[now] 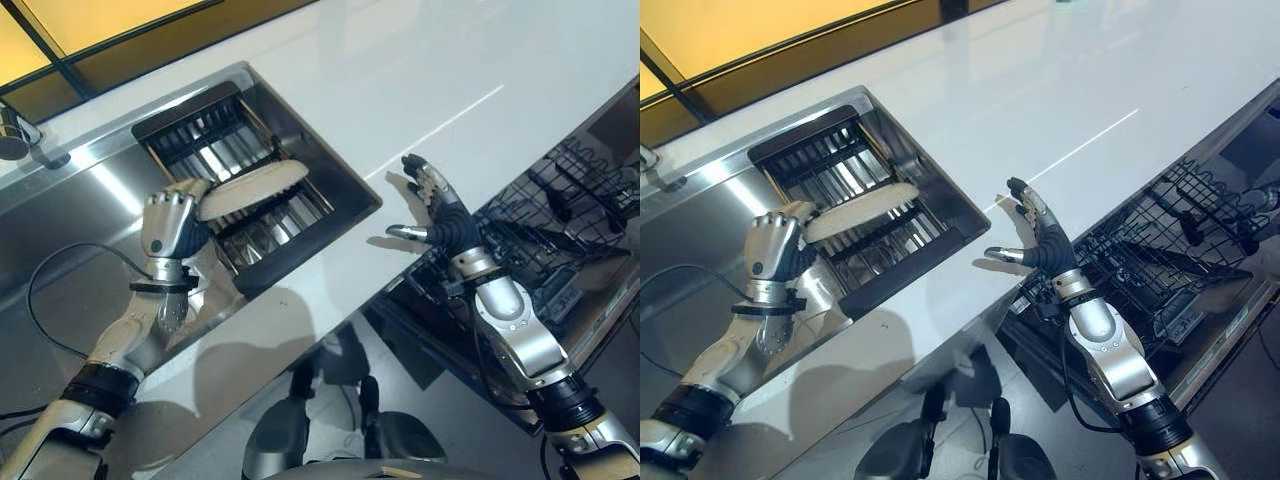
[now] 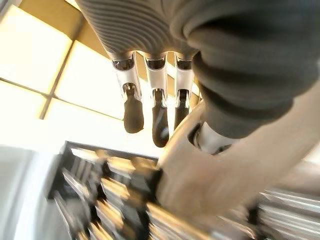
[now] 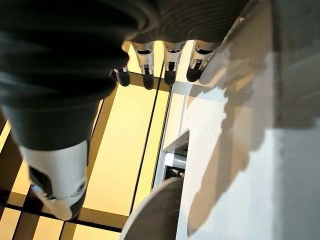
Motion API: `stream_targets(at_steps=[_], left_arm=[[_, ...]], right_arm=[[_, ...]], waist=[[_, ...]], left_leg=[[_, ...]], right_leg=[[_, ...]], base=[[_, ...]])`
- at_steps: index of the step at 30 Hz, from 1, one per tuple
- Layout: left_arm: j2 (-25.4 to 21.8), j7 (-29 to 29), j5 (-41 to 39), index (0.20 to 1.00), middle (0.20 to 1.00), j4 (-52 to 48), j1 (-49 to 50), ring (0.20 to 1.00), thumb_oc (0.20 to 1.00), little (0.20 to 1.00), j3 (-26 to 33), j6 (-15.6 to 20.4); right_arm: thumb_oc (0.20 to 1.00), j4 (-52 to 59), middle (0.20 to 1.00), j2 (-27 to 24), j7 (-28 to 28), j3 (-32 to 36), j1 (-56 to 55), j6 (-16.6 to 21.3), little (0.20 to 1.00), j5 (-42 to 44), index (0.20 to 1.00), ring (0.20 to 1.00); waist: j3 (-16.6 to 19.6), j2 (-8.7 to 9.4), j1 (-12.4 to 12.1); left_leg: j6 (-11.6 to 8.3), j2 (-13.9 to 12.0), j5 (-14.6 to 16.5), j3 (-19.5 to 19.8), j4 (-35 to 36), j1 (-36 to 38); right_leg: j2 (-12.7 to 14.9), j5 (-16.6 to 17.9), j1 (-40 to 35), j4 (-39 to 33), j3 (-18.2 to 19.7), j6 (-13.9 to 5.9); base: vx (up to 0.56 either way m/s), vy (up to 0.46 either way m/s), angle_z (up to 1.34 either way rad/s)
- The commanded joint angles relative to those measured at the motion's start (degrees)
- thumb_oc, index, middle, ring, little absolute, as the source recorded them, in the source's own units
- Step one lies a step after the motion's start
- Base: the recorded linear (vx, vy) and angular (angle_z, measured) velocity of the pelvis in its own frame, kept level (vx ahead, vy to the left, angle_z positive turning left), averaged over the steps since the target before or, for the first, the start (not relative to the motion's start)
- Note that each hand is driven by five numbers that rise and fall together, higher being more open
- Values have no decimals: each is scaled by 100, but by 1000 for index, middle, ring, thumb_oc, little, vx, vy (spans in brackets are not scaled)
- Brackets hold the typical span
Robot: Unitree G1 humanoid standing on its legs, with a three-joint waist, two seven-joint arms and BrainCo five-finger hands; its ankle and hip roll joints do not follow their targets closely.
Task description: Pick up plates and place into dishwasher.
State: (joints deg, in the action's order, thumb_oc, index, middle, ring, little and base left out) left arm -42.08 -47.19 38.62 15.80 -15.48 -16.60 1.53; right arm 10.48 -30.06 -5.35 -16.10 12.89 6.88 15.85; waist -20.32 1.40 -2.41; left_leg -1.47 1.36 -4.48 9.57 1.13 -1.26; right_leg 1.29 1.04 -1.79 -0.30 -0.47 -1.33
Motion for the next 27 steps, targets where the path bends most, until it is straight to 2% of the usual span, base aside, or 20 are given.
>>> stream_targets(at_steps=[1, 14, 18, 22, 27], left_arm=[[1097, -423, 10, 200, 200, 399, 482, 200, 200, 200, -282, -2], [1178, -740, -379, 200, 200, 513, 674, 200, 200, 200, -26, 174], [1191, -766, -658, 200, 200, 418, 746, 200, 200, 200, 129, 463], [1239, -558, -1090, 200, 200, 191, 856, 200, 200, 200, 357, 769], [1333, -382, -1651, 200, 200, -253, 946, 200, 200, 200, 666, 1302]], right_arm=[[1000, 184, 1000, 171, -59, -22, -7, 250, 1000, -11, 1000, 1000], [1000, 231, 1000, 187, 92, 106, -235, 225, 1000, 66, 1000, 1000], [1000, 255, 1000, 207, 114, 161, -320, 224, 1000, 42, 1000, 1000], [1000, 271, 1000, 243, 125, 238, -421, 236, 1000, -1, 1000, 1000], [1000, 340, 1000, 268, 124, 352, -515, 204, 1000, -39, 1000, 1000]], waist=[[255, 390, -79], [413, 353, -72], [462, 343, -94], [526, 320, -123], [602, 267, -140]], left_leg=[[146, -221, -11, -86, -68, -205], [143, -211, 0, -50, -105, -134], [138, -200, 0, -21, -109, -113], [134, -188, -5, 15, -95, -79], [128, -166, -15, 57, -54, -3]], right_leg=[[33, -35, 427, 687, 112, -276], [15, -66, 320, 714, 184, -236], [27, -78, 265, 695, 180, -232], [34, -92, 214, 682, 169, -227], [48, -123, 132, 669, 140, -222]], base=[[-9, -25, -5], [18, 3, -2], [0, 0, 0], [0, 0, 0], [0, 0, 0]])
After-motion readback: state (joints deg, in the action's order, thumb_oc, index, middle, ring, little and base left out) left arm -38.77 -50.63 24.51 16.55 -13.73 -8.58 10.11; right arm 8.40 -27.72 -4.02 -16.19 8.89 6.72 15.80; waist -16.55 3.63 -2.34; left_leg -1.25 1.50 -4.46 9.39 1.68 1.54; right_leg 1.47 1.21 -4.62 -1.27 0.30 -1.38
